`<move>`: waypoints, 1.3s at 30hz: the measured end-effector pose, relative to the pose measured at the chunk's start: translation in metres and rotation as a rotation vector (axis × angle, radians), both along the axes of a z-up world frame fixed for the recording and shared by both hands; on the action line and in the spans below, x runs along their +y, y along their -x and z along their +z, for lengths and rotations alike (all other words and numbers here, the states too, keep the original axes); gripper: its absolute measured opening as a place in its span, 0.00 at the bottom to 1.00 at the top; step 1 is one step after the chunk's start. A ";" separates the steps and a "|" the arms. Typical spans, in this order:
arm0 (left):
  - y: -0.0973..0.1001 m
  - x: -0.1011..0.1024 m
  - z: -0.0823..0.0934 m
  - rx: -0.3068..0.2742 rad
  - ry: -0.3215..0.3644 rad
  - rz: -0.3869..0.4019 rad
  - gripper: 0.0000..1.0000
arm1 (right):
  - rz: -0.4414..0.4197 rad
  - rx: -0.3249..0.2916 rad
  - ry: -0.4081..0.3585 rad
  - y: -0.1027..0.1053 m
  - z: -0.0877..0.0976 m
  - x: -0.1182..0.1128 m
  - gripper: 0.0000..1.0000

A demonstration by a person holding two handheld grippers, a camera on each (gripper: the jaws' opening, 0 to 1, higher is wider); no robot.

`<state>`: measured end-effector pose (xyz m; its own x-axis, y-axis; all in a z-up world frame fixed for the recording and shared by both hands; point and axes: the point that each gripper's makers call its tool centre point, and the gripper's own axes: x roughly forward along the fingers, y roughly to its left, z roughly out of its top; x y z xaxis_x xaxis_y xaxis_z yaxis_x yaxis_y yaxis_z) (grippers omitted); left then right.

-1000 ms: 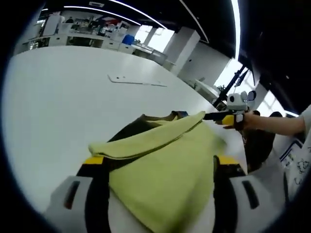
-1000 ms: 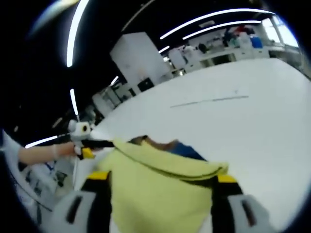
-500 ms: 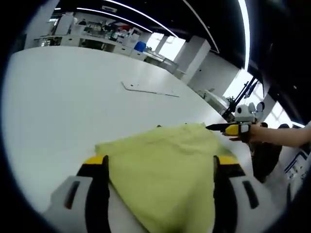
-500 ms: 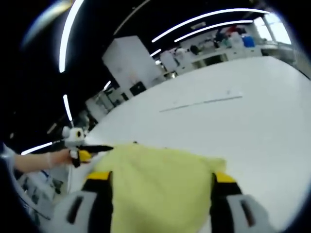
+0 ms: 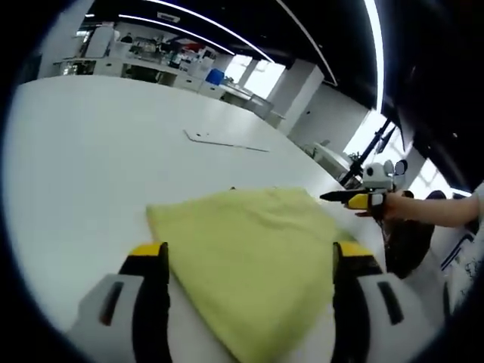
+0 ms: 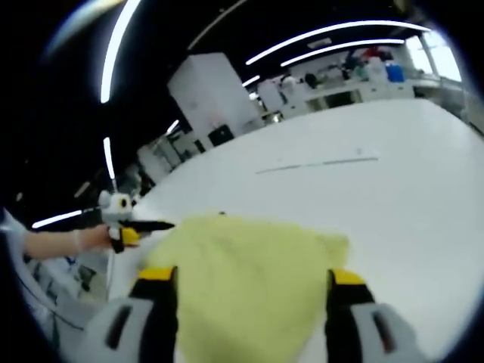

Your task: Fold the garment on the visible template until the final outline fits inside the template.

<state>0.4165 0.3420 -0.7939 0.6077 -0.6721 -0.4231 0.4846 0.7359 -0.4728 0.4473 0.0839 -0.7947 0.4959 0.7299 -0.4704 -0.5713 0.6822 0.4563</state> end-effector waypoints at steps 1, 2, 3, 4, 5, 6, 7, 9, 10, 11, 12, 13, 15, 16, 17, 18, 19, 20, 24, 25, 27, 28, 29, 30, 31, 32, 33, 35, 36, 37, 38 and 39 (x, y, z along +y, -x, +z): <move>0.005 0.002 0.003 -0.003 -0.004 -0.003 0.86 | -0.003 0.001 0.001 0.002 0.000 -0.003 0.79; 0.009 0.003 0.005 -0.009 -0.007 -0.006 0.86 | -0.006 0.001 0.002 0.006 0.000 -0.005 0.79; 0.014 0.006 0.007 -0.017 -0.011 -0.006 0.86 | -0.013 0.000 0.003 0.011 0.001 -0.008 0.78; 0.017 0.008 0.009 -0.022 -0.016 -0.007 0.86 | -0.017 0.000 0.004 0.012 0.000 -0.012 0.78; 0.020 0.010 0.010 -0.028 -0.024 -0.010 0.85 | -0.021 -0.002 0.005 0.014 0.000 -0.015 0.78; 0.025 0.014 0.011 -0.033 -0.034 -0.013 0.85 | -0.026 -0.005 0.007 0.016 0.000 -0.020 0.77; 0.028 0.016 0.010 -0.033 -0.039 -0.014 0.85 | -0.031 -0.006 0.007 0.018 0.001 -0.023 0.77; 0.039 0.021 0.008 -0.035 -0.058 -0.020 0.83 | -0.040 -0.005 0.001 0.030 0.002 -0.026 0.75; 0.046 0.023 0.005 -0.033 -0.071 -0.023 0.83 | -0.045 -0.006 -0.003 0.033 0.002 -0.031 0.75; 0.047 0.024 0.004 -0.031 -0.073 -0.023 0.83 | -0.046 -0.005 -0.004 0.035 0.002 -0.033 0.74; 0.052 0.027 0.002 -0.029 -0.074 -0.022 0.82 | -0.048 -0.004 -0.006 0.038 0.002 -0.035 0.74; 0.057 0.030 -0.001 -0.024 -0.072 -0.019 0.82 | -0.056 -0.004 -0.009 0.043 0.002 -0.039 0.73; 0.063 0.033 -0.003 -0.022 -0.074 -0.016 0.79 | -0.062 -0.001 -0.008 0.052 -0.001 -0.043 0.73; 0.068 0.035 -0.005 -0.022 -0.078 -0.019 0.77 | -0.064 -0.001 -0.005 0.059 0.000 -0.042 0.73; 0.071 0.035 -0.006 -0.022 -0.080 -0.021 0.76 | -0.067 -0.001 -0.002 0.062 0.000 -0.044 0.73; 0.075 0.035 -0.009 -0.021 -0.087 -0.028 0.76 | -0.070 0.003 0.004 0.066 -0.002 -0.047 0.72; 0.078 0.035 -0.010 -0.021 -0.089 -0.030 0.75 | -0.073 0.001 0.006 0.068 -0.003 -0.049 0.72; 0.080 0.036 -0.011 -0.019 -0.091 -0.030 0.75 | -0.076 0.001 0.006 0.071 -0.003 -0.051 0.71; 0.096 0.034 -0.016 -0.019 -0.108 -0.033 0.72 | -0.090 0.003 0.011 0.083 -0.006 -0.060 0.69; 0.097 0.033 -0.016 -0.018 -0.108 -0.031 0.71 | -0.092 0.004 0.016 0.086 -0.007 -0.062 0.68; 0.098 0.034 -0.018 -0.017 -0.108 -0.021 0.69 | -0.086 0.010 0.020 0.095 -0.009 -0.064 0.64; 0.098 0.035 -0.019 -0.015 -0.110 -0.016 0.69 | -0.083 0.012 0.019 0.097 -0.009 -0.064 0.60; 0.098 0.036 -0.021 -0.017 -0.112 -0.010 0.68 | -0.082 0.015 0.017 0.098 -0.009 -0.064 0.58; 0.099 0.037 -0.021 -0.019 -0.107 0.000 0.67 | -0.081 0.015 0.019 0.103 -0.009 -0.063 0.56; 0.100 0.037 -0.021 -0.017 -0.100 0.008 0.66 | -0.078 0.014 0.024 0.105 -0.010 -0.063 0.55; 0.101 0.037 -0.021 -0.016 -0.095 0.012 0.64 | -0.072 0.012 0.034 0.105 -0.012 -0.063 0.55; 0.105 0.036 -0.020 -0.016 -0.096 0.015 0.63 | -0.051 0.017 0.055 0.108 -0.016 -0.063 0.54; 0.105 0.036 -0.023 -0.012 -0.103 0.021 0.60 | -0.015 0.030 0.084 0.115 -0.024 -0.061 0.49; 0.106 0.036 -0.025 -0.008 -0.103 0.023 0.59 | -0.006 0.039 0.093 0.118 -0.027 -0.058 0.47; 0.106 0.036 -0.027 -0.001 -0.101 0.027 0.59 | 0.005 0.049 0.109 0.120 -0.031 -0.058 0.44; 0.107 0.036 -0.028 0.010 -0.092 0.038 0.59 | 0.013 0.044 0.133 0.120 -0.036 -0.059 0.43; 0.107 0.036 -0.028 0.010 -0.091 0.044 0.58 | 0.011 0.040 0.135 0.119 -0.037 -0.058 0.43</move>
